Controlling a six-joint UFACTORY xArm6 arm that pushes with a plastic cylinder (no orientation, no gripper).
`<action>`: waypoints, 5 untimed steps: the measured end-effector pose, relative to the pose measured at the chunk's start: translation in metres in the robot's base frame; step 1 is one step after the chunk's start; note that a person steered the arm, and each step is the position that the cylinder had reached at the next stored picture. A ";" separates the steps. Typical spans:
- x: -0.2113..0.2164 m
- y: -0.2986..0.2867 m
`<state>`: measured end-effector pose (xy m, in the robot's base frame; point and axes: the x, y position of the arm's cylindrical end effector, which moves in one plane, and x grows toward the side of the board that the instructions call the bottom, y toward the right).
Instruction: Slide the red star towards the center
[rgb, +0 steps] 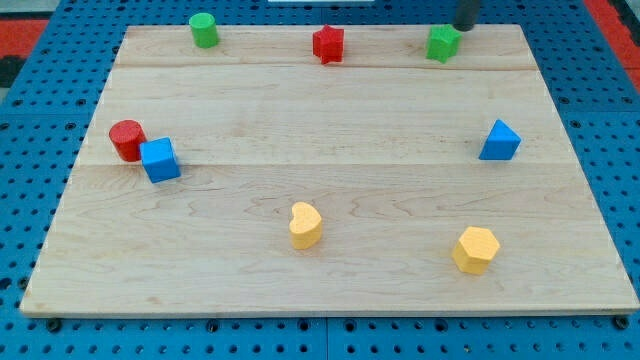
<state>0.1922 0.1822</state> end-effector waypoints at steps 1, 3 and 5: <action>-0.001 -0.064; 0.000 -0.129; 0.010 -0.117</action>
<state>0.2020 0.0649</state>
